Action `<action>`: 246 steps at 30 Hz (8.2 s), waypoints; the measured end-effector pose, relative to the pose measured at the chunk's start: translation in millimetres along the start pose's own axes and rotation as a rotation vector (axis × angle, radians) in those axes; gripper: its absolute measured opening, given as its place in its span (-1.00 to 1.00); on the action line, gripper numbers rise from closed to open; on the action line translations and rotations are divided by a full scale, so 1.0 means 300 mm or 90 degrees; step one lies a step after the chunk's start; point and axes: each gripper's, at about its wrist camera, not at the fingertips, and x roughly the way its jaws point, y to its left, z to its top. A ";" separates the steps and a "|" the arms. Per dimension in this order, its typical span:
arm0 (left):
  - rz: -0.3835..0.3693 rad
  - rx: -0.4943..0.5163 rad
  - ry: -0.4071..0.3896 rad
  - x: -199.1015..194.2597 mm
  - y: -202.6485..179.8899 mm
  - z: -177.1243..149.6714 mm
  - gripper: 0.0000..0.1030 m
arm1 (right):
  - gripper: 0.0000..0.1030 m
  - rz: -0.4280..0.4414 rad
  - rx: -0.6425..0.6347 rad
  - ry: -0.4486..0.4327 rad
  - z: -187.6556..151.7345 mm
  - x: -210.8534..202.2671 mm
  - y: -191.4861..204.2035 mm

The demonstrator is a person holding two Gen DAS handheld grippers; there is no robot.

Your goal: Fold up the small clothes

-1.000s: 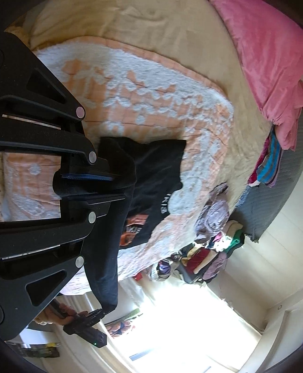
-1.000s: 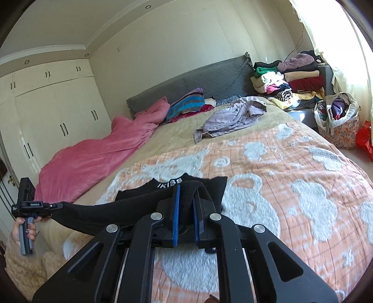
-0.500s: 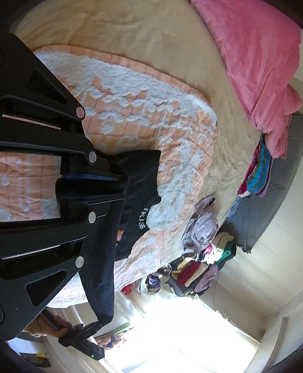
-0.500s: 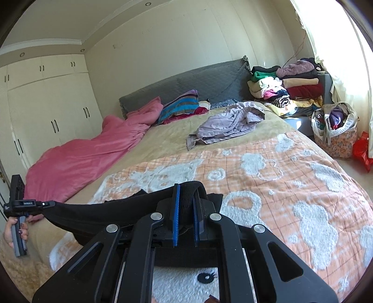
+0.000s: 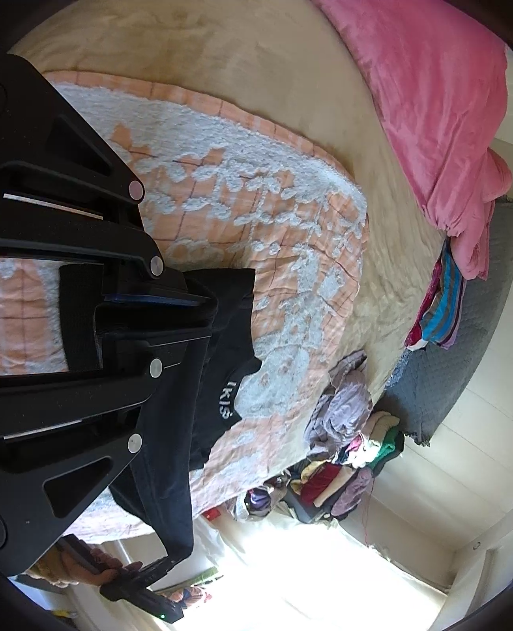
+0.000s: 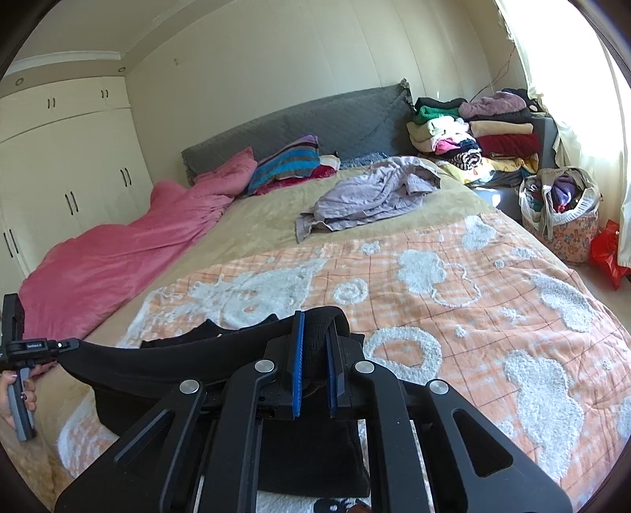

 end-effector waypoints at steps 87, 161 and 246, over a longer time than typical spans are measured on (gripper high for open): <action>0.181 0.182 0.039 0.394 -0.128 -0.097 -0.42 | -0.67 -0.038 -0.157 0.196 -0.173 0.541 0.201; 0.189 0.145 0.002 0.264 0.003 -0.035 -0.43 | 0.11 -0.044 -0.101 0.131 -0.158 0.267 0.090; 0.175 0.098 0.013 0.051 0.016 -0.329 0.81 | 0.91 0.044 -0.182 0.156 -0.425 0.097 0.472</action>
